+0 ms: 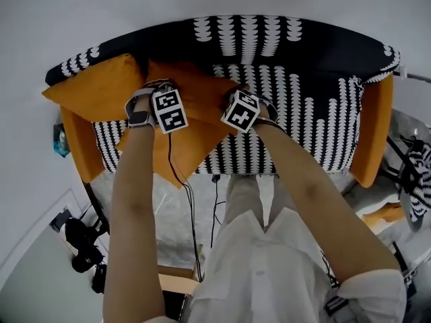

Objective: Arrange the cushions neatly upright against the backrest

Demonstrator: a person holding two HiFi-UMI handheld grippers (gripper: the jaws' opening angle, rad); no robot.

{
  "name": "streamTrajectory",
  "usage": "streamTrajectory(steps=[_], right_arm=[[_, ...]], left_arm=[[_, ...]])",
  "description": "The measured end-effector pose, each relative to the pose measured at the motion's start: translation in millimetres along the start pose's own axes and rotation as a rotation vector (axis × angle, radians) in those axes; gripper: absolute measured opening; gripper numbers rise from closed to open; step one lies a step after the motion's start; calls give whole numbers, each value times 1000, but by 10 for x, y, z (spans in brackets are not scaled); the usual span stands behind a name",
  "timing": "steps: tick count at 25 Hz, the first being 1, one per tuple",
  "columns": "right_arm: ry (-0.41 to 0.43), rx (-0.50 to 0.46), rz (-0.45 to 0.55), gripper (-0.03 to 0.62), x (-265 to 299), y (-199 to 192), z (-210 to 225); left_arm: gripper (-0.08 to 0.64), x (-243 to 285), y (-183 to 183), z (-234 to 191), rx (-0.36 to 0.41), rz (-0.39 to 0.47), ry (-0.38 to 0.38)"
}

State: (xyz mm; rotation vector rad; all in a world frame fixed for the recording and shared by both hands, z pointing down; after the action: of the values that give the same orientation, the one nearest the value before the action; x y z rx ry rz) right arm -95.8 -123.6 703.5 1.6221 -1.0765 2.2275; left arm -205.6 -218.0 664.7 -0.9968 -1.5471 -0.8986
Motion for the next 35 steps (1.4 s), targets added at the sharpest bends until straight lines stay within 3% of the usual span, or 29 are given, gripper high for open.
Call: streamTrajectory(steps=[6,11,15,21,26,30,35], right_arm=[[-86,-61,-1,51,-326,-2,0],[-174,-144,-41,43,-825,-399,273],[-265,-212,-100,43,-1311,-1014,652],[-422,-217,-231,41,-2144,-2358,1364],[-574,-230,-310,38,-2711,-3227,1934],[-671,-247,-341,35,-2901,-3676,2358],[-722,-265,-383,37,-2653,-4064,2739]], left_arm=[[94,-244,129,144,-70,30,33],[82,-436,713,307,-152,152,87],[77,-553,1514,402,-178,256,112],[66,-587,3220,439,-115,416,124],[52,-602,4385,413,-91,495,151],[43,-532,5036,313,-106,541,194],[40,-154,5438,131,-152,534,192]])
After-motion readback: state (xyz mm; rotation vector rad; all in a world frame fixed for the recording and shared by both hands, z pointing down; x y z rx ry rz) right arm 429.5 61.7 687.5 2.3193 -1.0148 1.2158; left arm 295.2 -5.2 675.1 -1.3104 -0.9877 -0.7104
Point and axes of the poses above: the fingertips, and each gripper's own axes: x forward along the fingers, z to its right, y out of its top, the point moved 4 cm from there along -x, backward along the fingers, and after that the axes turned 11 degrees about -y, right-handed, at the moved point
